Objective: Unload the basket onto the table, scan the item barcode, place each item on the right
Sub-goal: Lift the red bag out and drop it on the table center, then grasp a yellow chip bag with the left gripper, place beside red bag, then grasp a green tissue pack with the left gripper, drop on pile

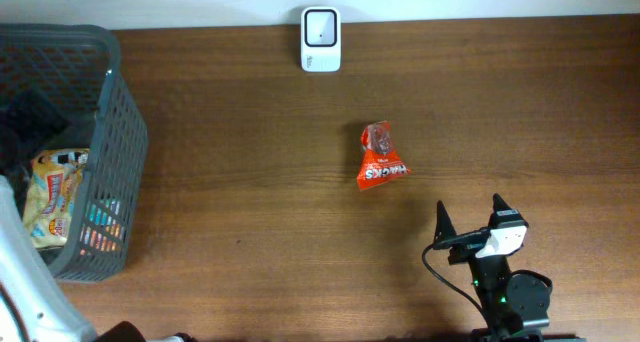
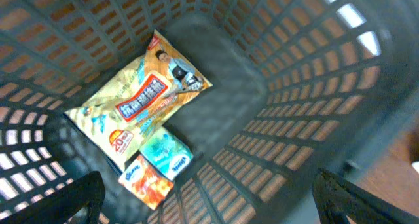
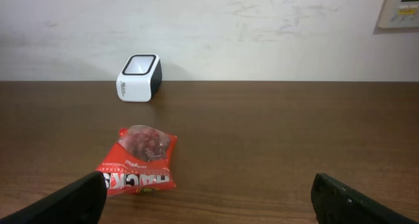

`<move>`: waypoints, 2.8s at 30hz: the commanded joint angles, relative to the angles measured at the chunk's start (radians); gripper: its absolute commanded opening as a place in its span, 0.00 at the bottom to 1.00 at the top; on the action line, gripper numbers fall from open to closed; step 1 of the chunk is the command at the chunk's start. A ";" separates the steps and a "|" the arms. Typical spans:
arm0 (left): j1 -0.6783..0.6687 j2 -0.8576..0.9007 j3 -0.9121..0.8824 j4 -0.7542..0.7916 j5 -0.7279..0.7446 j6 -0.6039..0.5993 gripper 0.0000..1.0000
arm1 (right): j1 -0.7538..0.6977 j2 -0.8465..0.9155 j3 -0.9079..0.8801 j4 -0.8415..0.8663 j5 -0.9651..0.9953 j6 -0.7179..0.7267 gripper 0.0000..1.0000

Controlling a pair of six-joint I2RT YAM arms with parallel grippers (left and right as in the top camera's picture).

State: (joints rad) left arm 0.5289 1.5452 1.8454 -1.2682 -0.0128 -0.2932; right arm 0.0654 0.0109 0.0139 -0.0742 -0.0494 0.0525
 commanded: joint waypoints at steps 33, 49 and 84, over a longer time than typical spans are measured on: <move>0.004 0.232 0.090 0.206 0.131 0.264 0.00 | 0.006 -0.007 -0.008 -0.001 0.005 0.005 0.98; -0.737 0.015 0.066 0.325 0.602 0.159 0.00 | 0.006 -0.007 -0.008 -0.001 0.005 0.005 0.98; -0.079 0.294 0.687 -0.419 -0.198 -0.100 0.99 | 0.006 -0.007 -0.008 -0.001 0.005 0.005 0.98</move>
State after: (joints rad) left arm 0.3477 1.8400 2.6472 -1.6863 -0.2031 -0.2733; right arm 0.0654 0.0101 0.0139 -0.0742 -0.0498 0.0525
